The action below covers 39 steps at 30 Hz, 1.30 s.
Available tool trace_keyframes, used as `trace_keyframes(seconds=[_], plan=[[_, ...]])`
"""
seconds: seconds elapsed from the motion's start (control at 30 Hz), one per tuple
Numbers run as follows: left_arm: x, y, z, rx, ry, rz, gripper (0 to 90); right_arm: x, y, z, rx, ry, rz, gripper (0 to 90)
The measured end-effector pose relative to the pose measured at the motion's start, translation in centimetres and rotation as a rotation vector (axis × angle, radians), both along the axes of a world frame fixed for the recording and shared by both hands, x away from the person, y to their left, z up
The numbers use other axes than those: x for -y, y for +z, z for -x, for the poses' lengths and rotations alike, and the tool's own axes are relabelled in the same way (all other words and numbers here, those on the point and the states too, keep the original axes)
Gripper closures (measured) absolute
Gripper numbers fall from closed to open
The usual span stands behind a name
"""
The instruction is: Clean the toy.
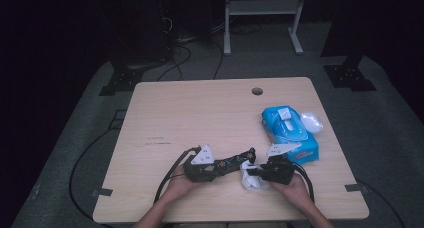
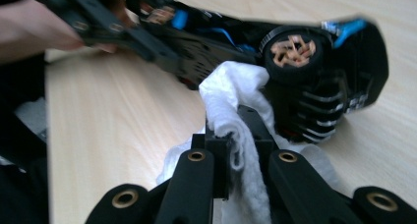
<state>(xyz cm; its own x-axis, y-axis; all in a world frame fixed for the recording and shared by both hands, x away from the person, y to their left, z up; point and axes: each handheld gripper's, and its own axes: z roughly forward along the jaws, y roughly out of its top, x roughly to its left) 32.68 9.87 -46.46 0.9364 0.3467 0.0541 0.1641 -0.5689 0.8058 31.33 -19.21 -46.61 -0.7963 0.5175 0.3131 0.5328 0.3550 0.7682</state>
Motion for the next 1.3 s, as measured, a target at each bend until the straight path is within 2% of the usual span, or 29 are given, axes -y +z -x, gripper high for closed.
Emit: trace_keyframes(seconds=[0.23, 0.4, 0.47, 0.53, 0.63, 0.67, 0.7, 0.8, 0.97, 1.03, 1.07, 1.13, 1.2, 1.3], plan=[[-0.1, 0.0, 0.1, 0.016, -0.001, -0.008, 67.1, -0.7, 3.1, 0.5, 0.073, 0.014, -0.066, 84.1], [-0.2, 0.1, 0.2, 0.019, 0.005, -0.01, 67.2, -3.2, 4.6, -0.2, 0.125, 0.025, -0.054, 84.1], [-0.4, 0.0, 0.2, 0.019, 0.01, -0.008, 67.1, -4.6, 4.7, -0.6, 0.139, 0.024, -0.04, 84.0], [-0.7, 0.1, 0.1, 0.02, 0.017, -0.01, 67.1, -6.1, 4.5, -1.1, 0.16, 0.035, 0.005, 83.9], [-1.3, 0.1, 0.1, 0.022, 0.029, -0.011, 67.2, -7.8, 3.9, -1.7, 0.184, 0.022, 0.052, 83.8], [-1.6, 0.1, 0.1, 0.023, 0.032, -0.012, 67.2, -8.0, 3.7, -1.8, 0.194, 0.022, 0.068, 83.6], [-1.7, 0.1, 0.1, 0.021, 0.037, -0.012, 67.2, -8.1, 3.7, -1.9, 0.197, 0.023, 0.064, 83.5], [-2.0, 0.1, 0.1, 0.021, 0.043, -0.011, 67.2, -7.7, 3.8, -1.9, 0.224, 0.001, 0.106, 82.8], [-2.0, 0.0, 0.0, 0.007, 0.047, 0.003, 66.7, -7.8, 3.7, -1.8, 0.227, -0.003, 0.099, 79.6], [-2.0, 0.0, -0.3, -0.026, 0.057, 0.051, 62.6, -8.0, 3.5, -1.7, 0.232, -0.005, 0.089, 79.4], [-1.9, 0.1, -0.4, -0.031, 0.059, 0.056, 62.0, -8.0, 3.5, -1.7, 0.232, -0.003, 0.084, 79.4], [-1.8, 0.1, -0.5, -0.032, 0.055, 0.057, 62.7, -8.1, 3.4, -1.6, 0.226, 0.001, 0.068, 79.4], [-1.7, 0.1, -0.4, -0.016, 0.051, 0.048, 64.2, -8.1, 3.4, -1.6, 0.231, 0.004, 0.072, 80.6], [-1.8, 0.1, -0.4, -0.018, 0.051, 0.05, 64.7, -7.7, 3.5, -1.8, 0.231, -0.018, 0.082, 82.1]])
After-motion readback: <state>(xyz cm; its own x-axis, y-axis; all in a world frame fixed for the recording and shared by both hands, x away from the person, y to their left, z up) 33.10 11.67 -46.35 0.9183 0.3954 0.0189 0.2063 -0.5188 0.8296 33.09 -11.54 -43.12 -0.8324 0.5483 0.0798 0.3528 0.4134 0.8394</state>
